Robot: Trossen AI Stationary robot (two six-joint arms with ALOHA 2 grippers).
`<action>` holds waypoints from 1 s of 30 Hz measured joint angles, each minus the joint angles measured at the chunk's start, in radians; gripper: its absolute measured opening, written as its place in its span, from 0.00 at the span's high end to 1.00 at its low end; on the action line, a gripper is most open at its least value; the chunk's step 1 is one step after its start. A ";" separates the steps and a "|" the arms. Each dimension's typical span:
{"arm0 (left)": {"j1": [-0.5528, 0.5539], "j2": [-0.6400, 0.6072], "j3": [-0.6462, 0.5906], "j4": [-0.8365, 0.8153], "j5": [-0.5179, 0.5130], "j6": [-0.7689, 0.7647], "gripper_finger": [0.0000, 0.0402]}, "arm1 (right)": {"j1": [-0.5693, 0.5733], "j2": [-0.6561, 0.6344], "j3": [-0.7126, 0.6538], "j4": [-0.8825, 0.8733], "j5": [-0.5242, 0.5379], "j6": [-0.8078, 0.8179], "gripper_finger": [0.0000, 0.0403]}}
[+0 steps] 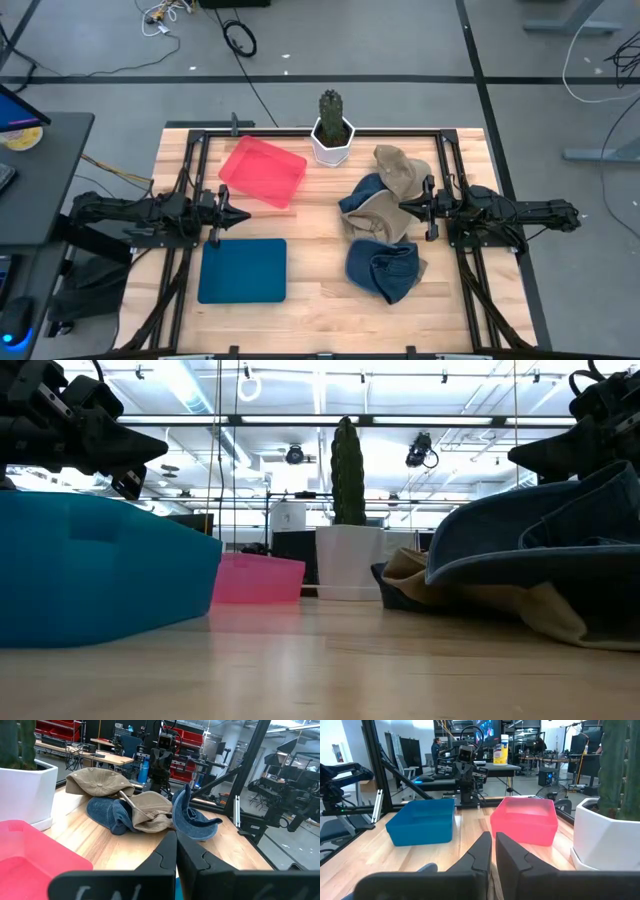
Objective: Pick & Place hat
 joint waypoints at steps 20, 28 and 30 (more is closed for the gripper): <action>0.000 0.000 0.000 0.000 0.000 0.055 0.99 | 0.000 0.000 0.000 0.000 0.000 0.000 0.92; 0.000 0.000 0.000 0.001 -0.001 0.237 0.99 | 0.000 0.000 0.000 0.000 0.000 0.000 0.92; 0.000 0.000 0.000 0.002 -0.001 0.281 0.99 | 0.000 0.000 0.000 0.000 0.000 0.000 0.92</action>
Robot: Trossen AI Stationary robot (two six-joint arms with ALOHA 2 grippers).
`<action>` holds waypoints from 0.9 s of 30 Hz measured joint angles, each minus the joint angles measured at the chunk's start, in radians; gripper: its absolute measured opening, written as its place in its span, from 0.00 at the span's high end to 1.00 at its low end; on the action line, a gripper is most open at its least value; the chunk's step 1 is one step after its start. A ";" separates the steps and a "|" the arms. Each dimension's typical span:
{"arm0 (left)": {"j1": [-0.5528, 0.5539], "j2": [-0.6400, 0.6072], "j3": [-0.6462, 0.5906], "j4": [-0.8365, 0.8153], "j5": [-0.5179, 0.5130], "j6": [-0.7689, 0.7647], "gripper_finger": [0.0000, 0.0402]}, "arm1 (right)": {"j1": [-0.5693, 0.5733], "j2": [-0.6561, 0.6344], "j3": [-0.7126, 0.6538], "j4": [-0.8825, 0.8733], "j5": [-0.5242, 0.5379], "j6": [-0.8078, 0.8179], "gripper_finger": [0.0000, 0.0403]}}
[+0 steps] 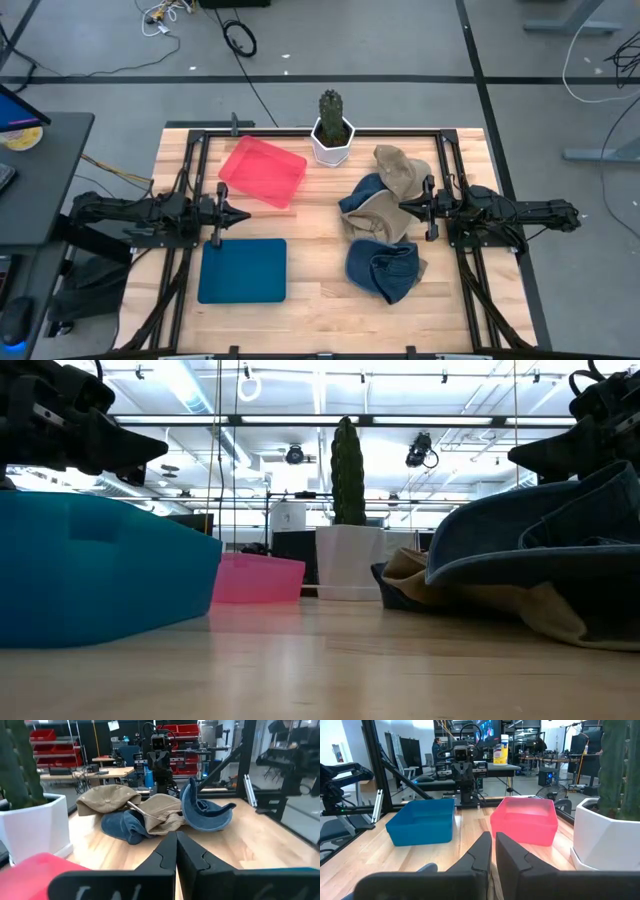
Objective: Pick & Place hat
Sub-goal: Put the top brown cap into the blue bin
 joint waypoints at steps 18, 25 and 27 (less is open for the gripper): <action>0.000 0.000 0.000 0.193 -0.003 -0.211 0.99 | 0.000 0.000 0.000 0.049 0.000 0.042 0.92; 0.000 0.000 0.000 0.420 -0.134 -0.388 0.99 | 0.000 0.000 0.000 0.245 0.029 0.275 0.92; 0.000 0.000 0.000 0.449 -0.138 -0.360 0.99 | 0.000 0.000 0.000 0.286 0.033 0.282 0.92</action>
